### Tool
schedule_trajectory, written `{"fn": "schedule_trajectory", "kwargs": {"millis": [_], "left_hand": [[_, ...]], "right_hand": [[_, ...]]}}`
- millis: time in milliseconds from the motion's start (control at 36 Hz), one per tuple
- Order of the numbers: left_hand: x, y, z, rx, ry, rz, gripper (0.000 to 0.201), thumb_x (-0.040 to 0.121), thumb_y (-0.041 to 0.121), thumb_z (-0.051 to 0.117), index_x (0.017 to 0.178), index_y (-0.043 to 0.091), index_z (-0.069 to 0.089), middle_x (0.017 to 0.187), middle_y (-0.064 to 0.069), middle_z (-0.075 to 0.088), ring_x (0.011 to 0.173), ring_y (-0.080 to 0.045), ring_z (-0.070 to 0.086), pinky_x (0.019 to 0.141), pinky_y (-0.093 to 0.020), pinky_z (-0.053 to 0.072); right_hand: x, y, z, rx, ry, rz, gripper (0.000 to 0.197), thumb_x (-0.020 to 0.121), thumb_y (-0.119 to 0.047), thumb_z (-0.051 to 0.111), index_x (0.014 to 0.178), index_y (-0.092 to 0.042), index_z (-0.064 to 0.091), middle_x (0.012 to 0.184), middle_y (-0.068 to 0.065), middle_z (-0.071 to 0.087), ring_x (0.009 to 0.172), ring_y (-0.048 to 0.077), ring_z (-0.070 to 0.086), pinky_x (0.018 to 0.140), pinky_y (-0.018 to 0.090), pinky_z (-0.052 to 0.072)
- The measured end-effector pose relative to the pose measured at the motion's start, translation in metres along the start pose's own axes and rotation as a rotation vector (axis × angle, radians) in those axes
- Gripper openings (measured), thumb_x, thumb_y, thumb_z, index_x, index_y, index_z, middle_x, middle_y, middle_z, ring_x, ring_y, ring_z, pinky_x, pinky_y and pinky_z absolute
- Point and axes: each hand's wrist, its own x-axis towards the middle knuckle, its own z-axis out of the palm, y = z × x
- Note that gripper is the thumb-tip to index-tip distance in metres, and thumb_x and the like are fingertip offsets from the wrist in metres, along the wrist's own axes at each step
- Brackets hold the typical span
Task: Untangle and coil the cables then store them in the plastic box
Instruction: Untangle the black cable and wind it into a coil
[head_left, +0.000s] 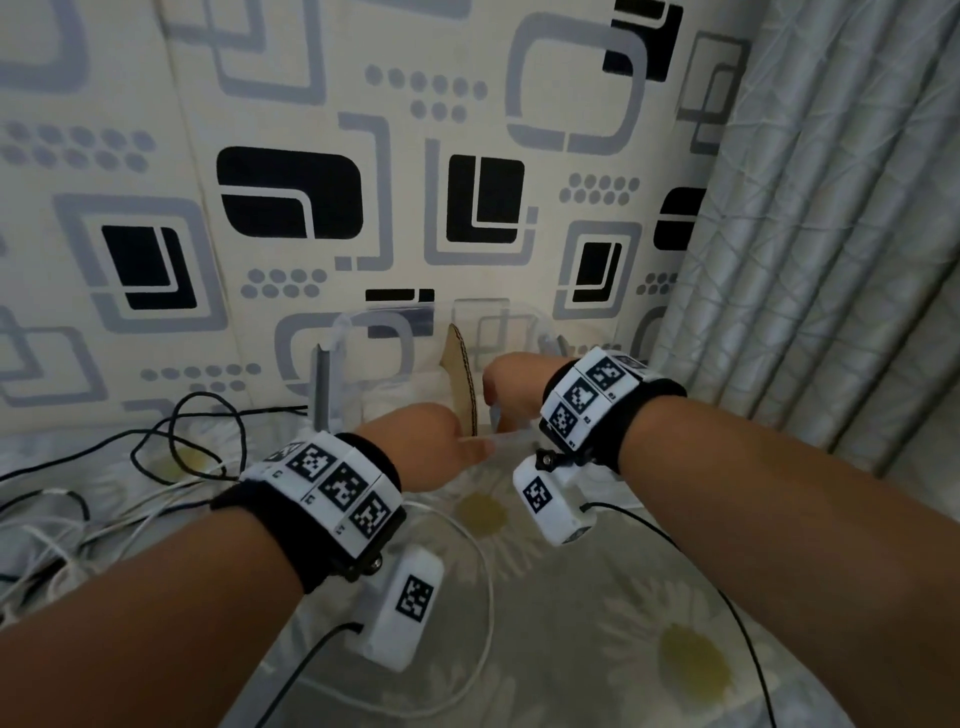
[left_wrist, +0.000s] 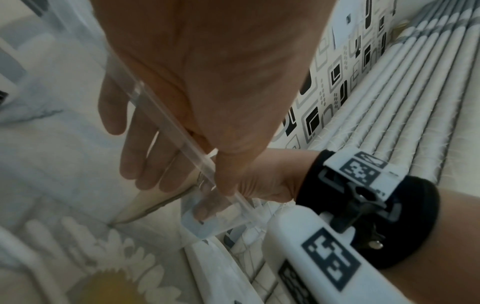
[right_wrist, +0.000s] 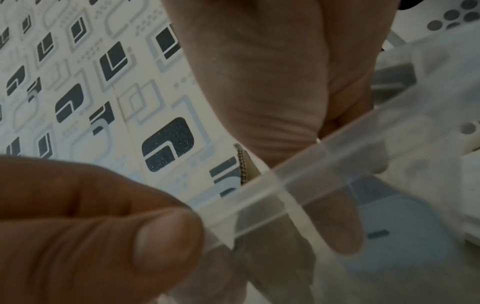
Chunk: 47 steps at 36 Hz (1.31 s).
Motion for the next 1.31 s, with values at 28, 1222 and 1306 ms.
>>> {"fn": "schedule_trajectory", "kwargs": {"millis": [28,1222,1306], "left_hand": [[0.000,0.000,0.001,0.006,0.001,0.002,0.055,0.097,0.053,0.041,0.088,0.005,0.067,0.092,-0.012,0.067,0.082,-0.019,0.058,0.064,-0.025,0.038],[0.006,-0.001,0.002,0.029,0.285,-0.043,0.039,0.091,0.056,0.048,0.088,0.018,0.059,0.087,0.002,0.060,0.088,-0.019,0.059,0.086,-0.039,0.048],[0.009,0.000,0.002,0.026,0.304,-0.075,0.036,0.092,0.055,0.047,0.083,0.021,0.056,0.077,0.008,0.055,0.085,-0.018,0.057,0.089,-0.041,0.046]], "right_hand": [[0.020,0.005,0.014,0.010,-0.002,0.001,0.063,0.068,-0.056,0.073,0.120,-0.022,0.061,0.117,-0.001,0.064,0.098,0.022,0.063,0.082,0.039,0.054],[-0.032,0.010,-0.009,0.094,0.189,-0.050,0.040,0.092,0.003,0.045,0.056,-0.012,0.036,0.061,0.003,0.036,0.058,0.019,0.041,0.069,0.029,0.037],[-0.033,0.014,-0.008,0.157,0.230,-0.040,0.022,0.091,0.003,0.046,0.071,-0.002,0.054,0.074,0.007,0.051,0.078,0.025,0.051,0.069,0.029,0.040]]}}
